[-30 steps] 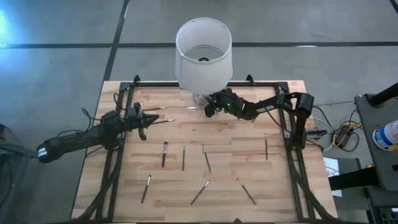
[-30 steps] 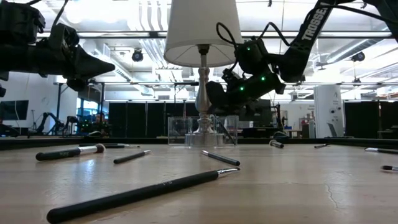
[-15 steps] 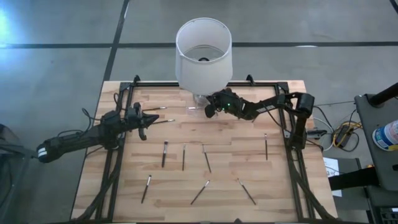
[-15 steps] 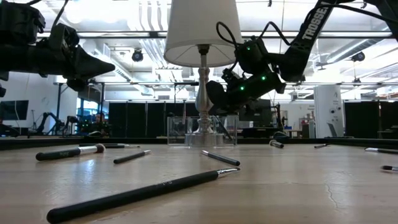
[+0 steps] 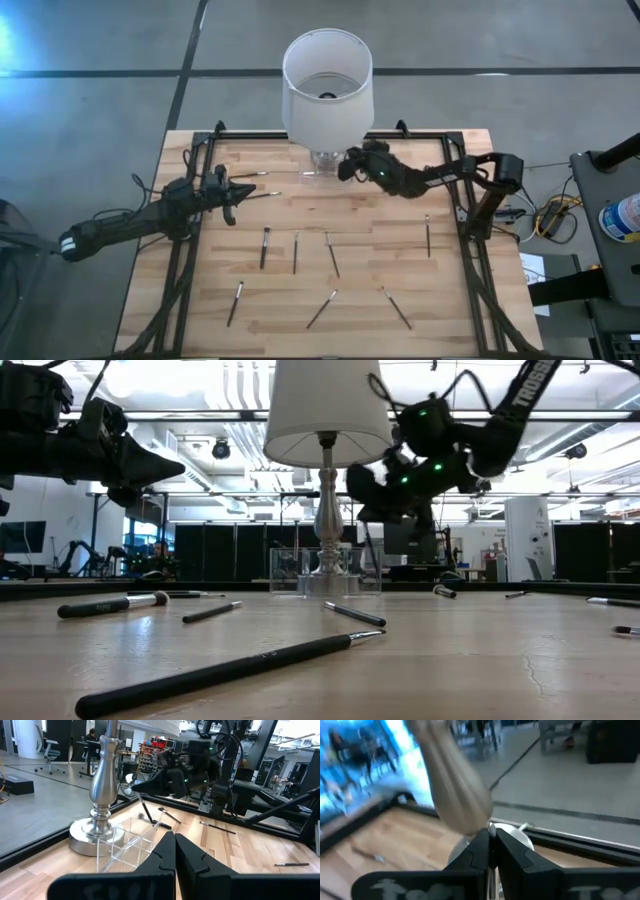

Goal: Put items in baskets/containers
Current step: Put the black foundation brush into the transparent organizer

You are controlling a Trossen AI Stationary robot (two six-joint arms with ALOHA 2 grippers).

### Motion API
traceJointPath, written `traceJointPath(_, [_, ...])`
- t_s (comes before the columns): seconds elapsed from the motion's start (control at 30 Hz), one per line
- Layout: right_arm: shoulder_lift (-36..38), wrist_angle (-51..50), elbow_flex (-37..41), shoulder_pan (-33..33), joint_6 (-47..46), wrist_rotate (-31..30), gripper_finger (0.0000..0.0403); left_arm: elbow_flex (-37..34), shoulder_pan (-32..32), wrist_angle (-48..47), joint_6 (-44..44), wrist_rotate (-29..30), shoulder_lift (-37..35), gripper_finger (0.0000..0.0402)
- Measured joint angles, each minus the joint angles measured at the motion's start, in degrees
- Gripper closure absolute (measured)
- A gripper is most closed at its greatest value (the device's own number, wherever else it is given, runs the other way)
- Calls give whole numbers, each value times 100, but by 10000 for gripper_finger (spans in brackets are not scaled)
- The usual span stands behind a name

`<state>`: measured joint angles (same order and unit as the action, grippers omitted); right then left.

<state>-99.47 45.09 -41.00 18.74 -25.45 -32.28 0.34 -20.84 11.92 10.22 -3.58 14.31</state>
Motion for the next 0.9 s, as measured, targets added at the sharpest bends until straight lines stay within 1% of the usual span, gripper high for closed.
traceJointPath(0.13, [-1,1187,551,-79,-323,-142,385,0,0,1,2,-2,2,402])
traceJointPath(0.2, [-2,1412,736,-78,-412,-304,385,0,0,6,2,-2,7,402])
traceJointPath(0.4, [-12,1600,939,-61,-411,-708,385,0,-1,10,-19,0,11,402])
traceJointPath(0.6, [-14,1700,895,7,-289,-736,385,0,-2,11,-24,0,11,402])
traceJointPath(0.8, [-14,1682,785,-80,-574,-731,385,0,0,11,-28,0,11,402])
traceJointPath(0.9, [-14,1643,748,-137,-560,-734,385,0,-2,11,-28,3,11,402])
